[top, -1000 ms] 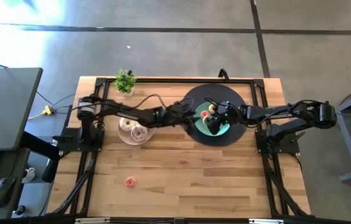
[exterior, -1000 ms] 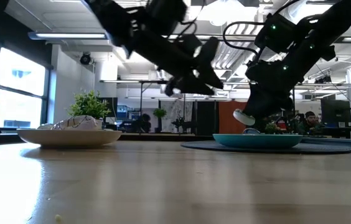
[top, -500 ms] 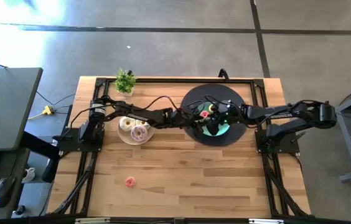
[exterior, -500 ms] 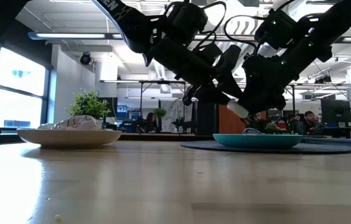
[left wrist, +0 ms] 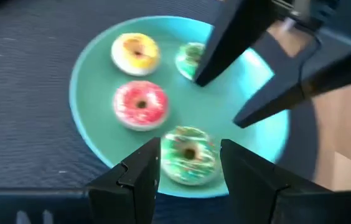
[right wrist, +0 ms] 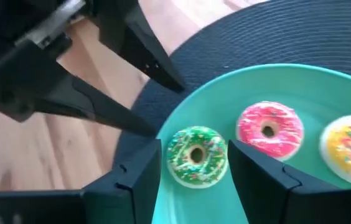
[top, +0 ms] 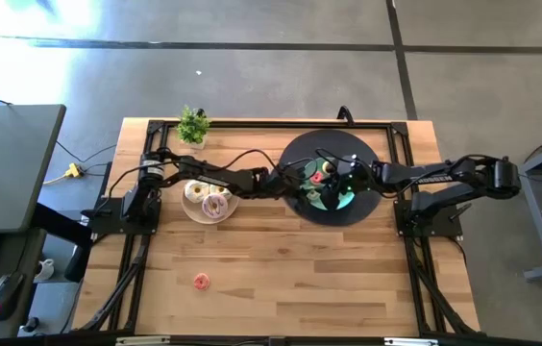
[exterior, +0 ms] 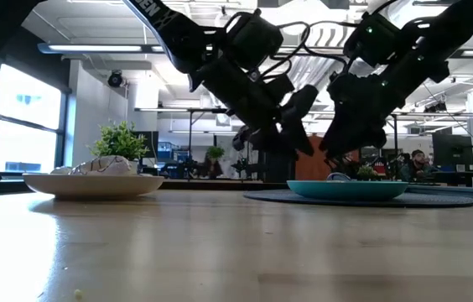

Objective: Pick & Place donuts
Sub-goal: Put the small pink donut on the blue plate

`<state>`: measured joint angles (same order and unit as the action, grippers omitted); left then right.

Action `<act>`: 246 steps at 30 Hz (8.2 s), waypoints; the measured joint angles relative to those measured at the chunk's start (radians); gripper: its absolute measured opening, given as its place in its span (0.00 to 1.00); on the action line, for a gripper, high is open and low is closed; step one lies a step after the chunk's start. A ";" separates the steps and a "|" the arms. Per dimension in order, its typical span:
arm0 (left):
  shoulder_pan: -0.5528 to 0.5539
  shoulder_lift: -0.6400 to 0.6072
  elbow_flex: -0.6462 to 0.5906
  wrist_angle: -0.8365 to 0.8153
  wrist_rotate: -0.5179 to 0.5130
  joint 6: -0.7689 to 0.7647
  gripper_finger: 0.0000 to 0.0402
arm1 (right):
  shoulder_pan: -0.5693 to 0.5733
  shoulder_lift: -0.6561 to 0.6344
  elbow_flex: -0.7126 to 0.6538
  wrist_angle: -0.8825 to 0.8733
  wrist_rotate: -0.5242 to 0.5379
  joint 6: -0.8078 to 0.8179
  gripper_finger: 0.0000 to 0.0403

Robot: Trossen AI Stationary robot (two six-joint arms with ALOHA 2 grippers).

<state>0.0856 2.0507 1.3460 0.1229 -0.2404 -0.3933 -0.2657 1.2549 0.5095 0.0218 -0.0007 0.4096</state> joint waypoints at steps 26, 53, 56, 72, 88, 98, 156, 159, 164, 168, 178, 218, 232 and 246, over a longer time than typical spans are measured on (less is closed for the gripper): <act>-0.395 -0.695 -0.163 -0.812 -0.293 -0.204 0.37 | 0.387 0.137 0.000 0.623 0.155 -0.499 0.43; -0.749 -0.462 -0.375 -0.858 0.334 -0.767 0.37 | 0.318 0.128 0.000 0.525 0.181 -0.546 0.42; -0.758 -0.420 -0.375 -0.862 0.342 -0.768 0.37 | 0.318 0.128 0.000 0.525 0.175 -0.549 0.41; -0.754 -0.363 -0.366 -0.828 0.228 -0.681 0.18 | 0.320 0.127 0.000 0.570 -0.181 -0.698 0.35; -0.267 -0.364 -0.312 -0.264 0.372 -0.192 0.04 | 0.489 0.127 0.000 0.527 -0.063 -1.343 0.35; -0.122 -0.364 -0.232 -0.226 0.473 -0.082 0.02 | 0.507 0.127 0.000 0.517 0.022 -1.399 0.35; -0.124 -0.213 -0.062 -0.207 0.665 0.024 0.02 | 0.499 0.092 0.000 0.575 -0.058 -1.332 0.34; -0.125 -0.213 -0.062 -0.196 0.665 0.046 0.02 | 0.519 0.075 -0.001 0.575 -0.057 -1.330 0.34; -0.125 -0.213 -0.062 -0.165 0.685 0.052 0.02 | 0.549 0.070 -0.001 0.556 -0.064 -1.296 0.34; -0.125 -0.213 -0.062 -0.156 0.692 0.048 0.02 | 0.554 0.070 0.000 0.497 -0.066 -1.263 0.34; -0.133 -0.213 -0.064 -0.068 0.712 0.044 0.02 | 0.555 0.068 0.000 0.554 -0.067 -1.276 0.34; -0.134 -0.219 -0.061 0.006 0.541 0.179 0.17 | 0.551 0.076 -0.005 0.389 -0.157 -0.935 0.04; -0.067 -0.292 -0.063 -0.232 0.454 0.126 0.27 | 0.524 0.066 -0.002 0.155 0.861 -0.689 0.04; -0.053 -0.360 -0.065 -0.226 0.419 0.077 0.28 | 0.406 0.067 0.000 -0.254 0.921 -0.203 0.03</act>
<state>0.0330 1.6907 1.2813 -0.1031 0.1782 -0.3164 0.1399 1.3216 0.5091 -0.2318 0.9203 0.2065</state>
